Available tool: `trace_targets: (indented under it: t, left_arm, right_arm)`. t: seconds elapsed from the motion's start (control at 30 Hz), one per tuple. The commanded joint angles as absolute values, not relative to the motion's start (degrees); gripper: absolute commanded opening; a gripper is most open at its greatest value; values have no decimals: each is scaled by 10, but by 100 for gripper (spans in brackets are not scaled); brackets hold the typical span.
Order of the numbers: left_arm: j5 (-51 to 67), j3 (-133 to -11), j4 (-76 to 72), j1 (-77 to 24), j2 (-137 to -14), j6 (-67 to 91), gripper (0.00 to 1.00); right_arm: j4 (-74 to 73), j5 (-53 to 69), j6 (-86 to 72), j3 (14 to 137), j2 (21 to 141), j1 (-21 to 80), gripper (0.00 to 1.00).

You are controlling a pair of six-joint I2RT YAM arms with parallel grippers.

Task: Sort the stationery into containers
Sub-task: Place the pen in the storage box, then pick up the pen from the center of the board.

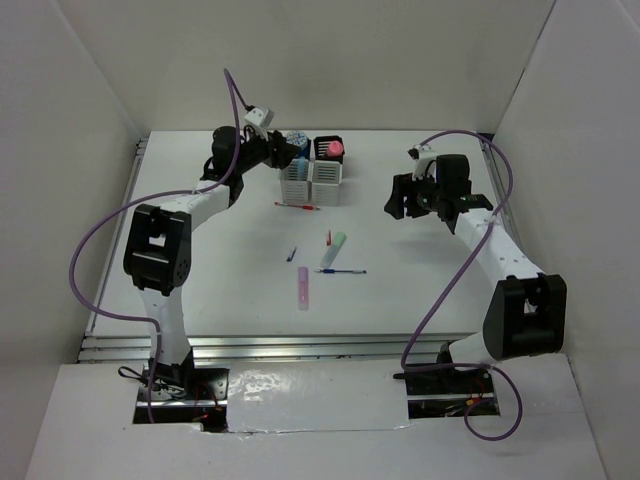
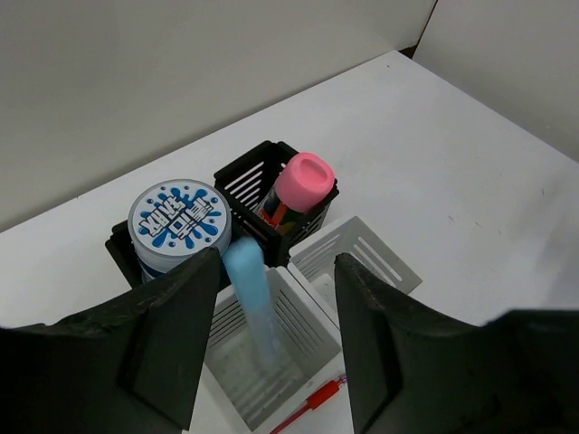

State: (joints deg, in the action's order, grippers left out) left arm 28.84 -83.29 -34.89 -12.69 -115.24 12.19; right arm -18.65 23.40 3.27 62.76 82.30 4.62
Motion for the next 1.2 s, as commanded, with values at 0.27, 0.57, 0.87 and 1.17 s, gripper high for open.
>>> trace_targets:
  t: [0.27, 0.57, 0.87, 1.17]
  left_arm:
    - [316, -816, -225, -130, -1036, 100, 62]
    - [222, -687, 111, -217, -840, 102, 59]
    - [70, -684, 336, -322, -949, 275, 84]
    - [14, -684, 333, -376, -999, 302, 82]
  right_arm:
    - [-209, 245, 38, 647, 790, 55, 68]
    - [-209, 244, 32, 593, 758, 56, 68]
    - [-216, 232, 31, 577, 742, 57, 68]
    - [-219, 231, 42, 561, 733, 40, 68]
